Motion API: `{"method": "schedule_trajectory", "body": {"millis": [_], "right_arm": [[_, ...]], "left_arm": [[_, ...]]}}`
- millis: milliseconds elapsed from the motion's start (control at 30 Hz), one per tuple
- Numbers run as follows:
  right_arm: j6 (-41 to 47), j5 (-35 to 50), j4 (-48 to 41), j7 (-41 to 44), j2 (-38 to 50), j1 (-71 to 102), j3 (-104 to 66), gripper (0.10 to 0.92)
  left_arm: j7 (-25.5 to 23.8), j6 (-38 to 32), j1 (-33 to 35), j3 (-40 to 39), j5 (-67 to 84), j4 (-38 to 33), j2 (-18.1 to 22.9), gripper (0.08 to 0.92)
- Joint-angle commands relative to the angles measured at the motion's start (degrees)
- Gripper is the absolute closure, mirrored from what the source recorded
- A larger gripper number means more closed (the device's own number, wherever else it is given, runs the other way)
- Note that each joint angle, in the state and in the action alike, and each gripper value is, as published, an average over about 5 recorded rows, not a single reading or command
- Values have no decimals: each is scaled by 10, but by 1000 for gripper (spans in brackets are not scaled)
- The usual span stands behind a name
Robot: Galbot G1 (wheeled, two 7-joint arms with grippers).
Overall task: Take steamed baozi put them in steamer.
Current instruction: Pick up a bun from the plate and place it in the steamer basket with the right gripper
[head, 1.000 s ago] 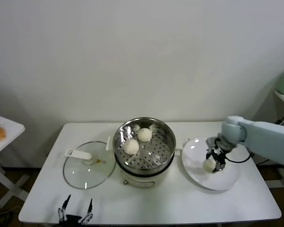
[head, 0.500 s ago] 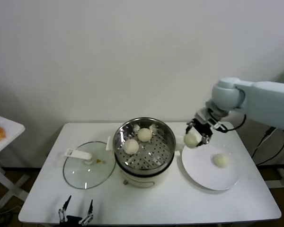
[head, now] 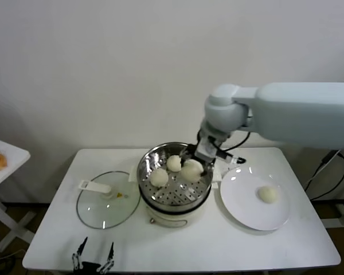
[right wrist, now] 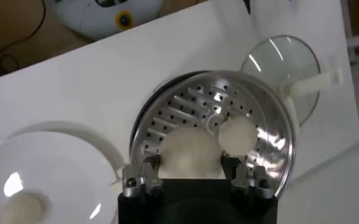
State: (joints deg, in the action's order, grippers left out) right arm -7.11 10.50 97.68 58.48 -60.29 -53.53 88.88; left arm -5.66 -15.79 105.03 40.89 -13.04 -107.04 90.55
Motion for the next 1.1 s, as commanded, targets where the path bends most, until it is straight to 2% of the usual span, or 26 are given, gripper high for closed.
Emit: {"method": "schedule_trajectory", "body": {"millis": [33, 333, 833, 933, 1100], "right_arm": [[-22, -87, -35, -16, -120, 97, 1, 355], [-29, -167, -82, -22, -132, 153, 0, 355], [-33, -165, -106, -37, -132, 172, -5, 354], [-37, -155, -104, -44, -127, 162, -9, 323], [-51, -116, -95, -40, -106, 113, -3, 219]], "left_arm": [[0, 0, -1, 3, 3, -2, 0, 177], [0, 2, -4, 4, 7, 1, 0, 177], [-1, 2, -9, 6, 7, 9, -2, 177], [-1, 2, -8, 6, 7, 8, -2, 177], [-1, 3, -8, 5, 6, 7, -1, 177]]}}
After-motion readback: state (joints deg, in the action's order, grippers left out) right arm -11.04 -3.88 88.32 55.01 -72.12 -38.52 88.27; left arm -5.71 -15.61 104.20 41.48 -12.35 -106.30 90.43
